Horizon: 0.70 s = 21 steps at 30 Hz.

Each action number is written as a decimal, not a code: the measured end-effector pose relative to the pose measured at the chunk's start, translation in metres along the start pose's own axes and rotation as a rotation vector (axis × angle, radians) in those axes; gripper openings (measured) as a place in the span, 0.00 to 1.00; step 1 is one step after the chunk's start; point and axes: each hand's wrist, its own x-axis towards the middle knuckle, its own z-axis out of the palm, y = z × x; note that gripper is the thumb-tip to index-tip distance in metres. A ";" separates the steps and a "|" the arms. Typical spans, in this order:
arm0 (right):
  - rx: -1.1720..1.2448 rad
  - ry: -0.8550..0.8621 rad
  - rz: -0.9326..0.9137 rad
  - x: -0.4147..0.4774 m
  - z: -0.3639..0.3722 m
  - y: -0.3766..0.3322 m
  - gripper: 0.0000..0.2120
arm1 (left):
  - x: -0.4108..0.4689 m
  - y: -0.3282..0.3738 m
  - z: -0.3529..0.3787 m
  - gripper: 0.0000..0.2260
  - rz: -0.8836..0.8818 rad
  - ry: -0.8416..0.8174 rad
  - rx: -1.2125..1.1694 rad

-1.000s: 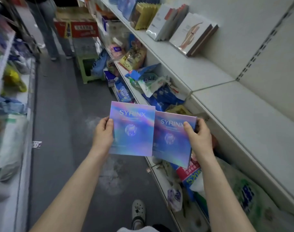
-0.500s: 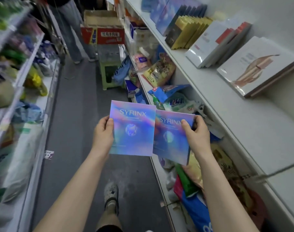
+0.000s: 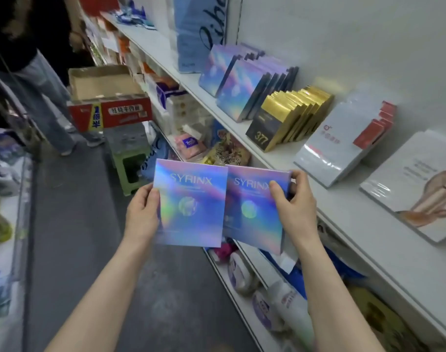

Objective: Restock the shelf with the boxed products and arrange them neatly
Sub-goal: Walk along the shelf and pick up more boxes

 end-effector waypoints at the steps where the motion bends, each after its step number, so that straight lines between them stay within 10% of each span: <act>1: -0.006 0.012 -0.013 0.016 0.011 -0.005 0.10 | 0.020 0.001 0.002 0.18 0.000 -0.007 -0.003; 21: -0.215 0.062 -0.227 0.391 0.227 -0.109 0.16 | 0.377 0.007 0.061 0.09 -0.030 0.046 -0.168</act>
